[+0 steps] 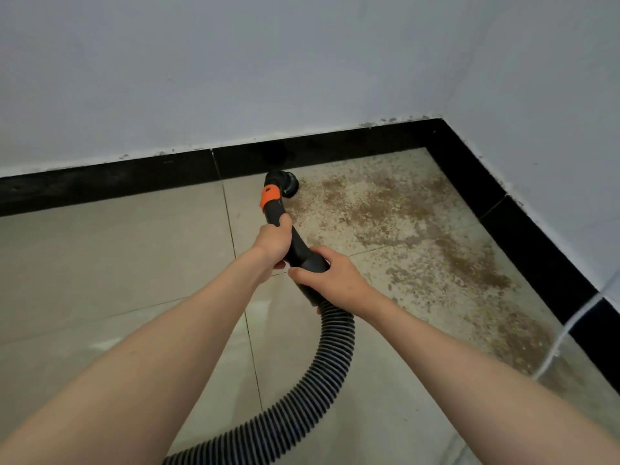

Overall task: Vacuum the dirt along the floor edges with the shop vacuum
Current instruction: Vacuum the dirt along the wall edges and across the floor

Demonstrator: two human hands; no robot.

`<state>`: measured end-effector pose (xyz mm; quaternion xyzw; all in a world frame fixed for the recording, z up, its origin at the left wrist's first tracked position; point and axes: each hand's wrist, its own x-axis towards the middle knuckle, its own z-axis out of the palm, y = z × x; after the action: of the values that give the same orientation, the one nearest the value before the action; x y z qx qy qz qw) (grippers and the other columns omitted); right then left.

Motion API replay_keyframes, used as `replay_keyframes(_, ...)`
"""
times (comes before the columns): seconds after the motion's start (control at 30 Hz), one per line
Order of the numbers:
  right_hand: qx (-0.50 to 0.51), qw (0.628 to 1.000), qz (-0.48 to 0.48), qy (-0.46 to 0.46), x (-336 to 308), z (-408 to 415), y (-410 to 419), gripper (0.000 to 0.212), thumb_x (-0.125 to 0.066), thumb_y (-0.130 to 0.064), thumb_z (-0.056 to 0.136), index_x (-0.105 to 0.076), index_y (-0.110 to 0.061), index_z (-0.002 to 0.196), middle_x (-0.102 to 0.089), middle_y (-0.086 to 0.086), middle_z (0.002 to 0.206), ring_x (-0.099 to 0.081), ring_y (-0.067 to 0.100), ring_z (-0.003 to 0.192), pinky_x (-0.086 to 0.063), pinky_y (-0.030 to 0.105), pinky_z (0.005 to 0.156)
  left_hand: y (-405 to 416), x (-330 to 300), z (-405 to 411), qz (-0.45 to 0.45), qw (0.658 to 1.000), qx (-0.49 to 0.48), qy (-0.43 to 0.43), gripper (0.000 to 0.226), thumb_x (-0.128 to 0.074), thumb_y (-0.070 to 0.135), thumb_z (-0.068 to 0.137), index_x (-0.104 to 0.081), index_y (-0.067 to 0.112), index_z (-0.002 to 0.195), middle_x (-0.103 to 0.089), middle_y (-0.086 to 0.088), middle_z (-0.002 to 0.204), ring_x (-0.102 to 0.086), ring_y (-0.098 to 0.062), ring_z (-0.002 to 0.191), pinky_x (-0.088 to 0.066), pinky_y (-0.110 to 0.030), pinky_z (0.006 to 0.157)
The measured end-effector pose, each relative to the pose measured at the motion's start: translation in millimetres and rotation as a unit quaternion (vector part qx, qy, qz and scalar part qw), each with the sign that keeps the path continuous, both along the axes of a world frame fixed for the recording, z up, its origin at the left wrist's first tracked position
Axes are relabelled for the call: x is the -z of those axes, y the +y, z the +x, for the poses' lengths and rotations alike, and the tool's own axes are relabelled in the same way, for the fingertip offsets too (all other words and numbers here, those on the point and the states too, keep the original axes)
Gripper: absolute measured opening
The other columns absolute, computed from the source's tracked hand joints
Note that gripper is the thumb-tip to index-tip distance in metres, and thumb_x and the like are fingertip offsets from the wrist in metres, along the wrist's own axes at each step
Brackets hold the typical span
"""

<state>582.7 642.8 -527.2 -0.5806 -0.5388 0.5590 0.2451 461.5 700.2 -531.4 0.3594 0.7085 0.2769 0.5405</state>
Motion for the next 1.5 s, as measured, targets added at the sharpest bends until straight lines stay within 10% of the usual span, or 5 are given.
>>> replay_keyframes(0.77, -0.113, 0.993, -0.003, 0.031, 0, 4, -29, 0.025, -0.072, -0.028, 0.082, -0.059, -0.021, 0.101, -0.062, -0.002, 0.087, -0.061, 0.013, 0.072, -0.055, 0.033, 0.067, -53, -1, -12, -0.044, 0.997, -0.065, 0.014, 0.055, -0.028, 0.049, 0.099, -0.046, 0.002, 0.122, -0.059, -0.013, 0.095, -0.056, -0.025, 0.079, -0.046, -0.032, 0.063)
replay_keyframes(0.93, -0.074, 0.997, -0.019, 0.026, -16, 17, -24, 0.024, -0.072, -0.029, 0.082, -0.058, -0.021, 0.099, -0.063, 0.000, 0.084, -0.060, 0.015, 0.064, -0.053, 0.029, 0.055, -43, -13, 7, -0.029, 0.998, -0.048, -0.040, 0.055, -0.029, 0.050, 0.099, -0.047, 0.003, 0.123, -0.062, -0.017, 0.113, -0.061, -0.030, 0.102, -0.052, -0.039, 0.084)
replay_keyframes(1.2, -0.050, 0.998, 0.007, -0.047, -18, 13, -24, 0.024, -0.070, -0.036, 0.079, -0.054, -0.026, 0.094, -0.062, -0.004, 0.088, -0.064, 0.019, 0.081, -0.057, 0.038, 0.075, -40, -14, 6, -0.013, 0.995, -0.013, -0.099, 0.043, -0.033, 0.041, 0.101, -0.046, 0.001, 0.110, -0.057, -0.012, 0.096, -0.058, -0.022, 0.085, -0.050, -0.033, 0.075)
replay_keyframes(1.37, -0.061, 0.997, 0.004, -0.037, -16, 5, -25, 0.029, -0.071, -0.036, 0.079, -0.057, -0.023, 0.101, -0.064, -0.002, 0.089, -0.064, 0.019, 0.081, -0.056, 0.035, 0.072, -40, -10, -9, -0.008, 0.996, -0.006, -0.093, 0.038, -0.036, 0.039, 0.100, -0.049, 0.003, 0.104, -0.057, -0.017, 0.102, -0.057, -0.028, 0.094, -0.048, -0.043, 0.092)
replay_keyframes(1.5, -0.105, 0.994, -0.034, 0.021, -15, 7, -33, 0.031, -0.073, -0.031, 0.082, -0.058, -0.019, 0.108, -0.063, -0.001, 0.085, -0.062, 0.013, 0.066, -0.054, 0.029, 0.058, -54, -3, -14, -0.004, 0.998, -0.053, -0.045, 0.031, -0.036, 0.037, 0.098, -0.048, 0.008, 0.091, -0.054, -0.013, 0.088, -0.053, -0.028, 0.084, -0.047, -0.038, 0.077)
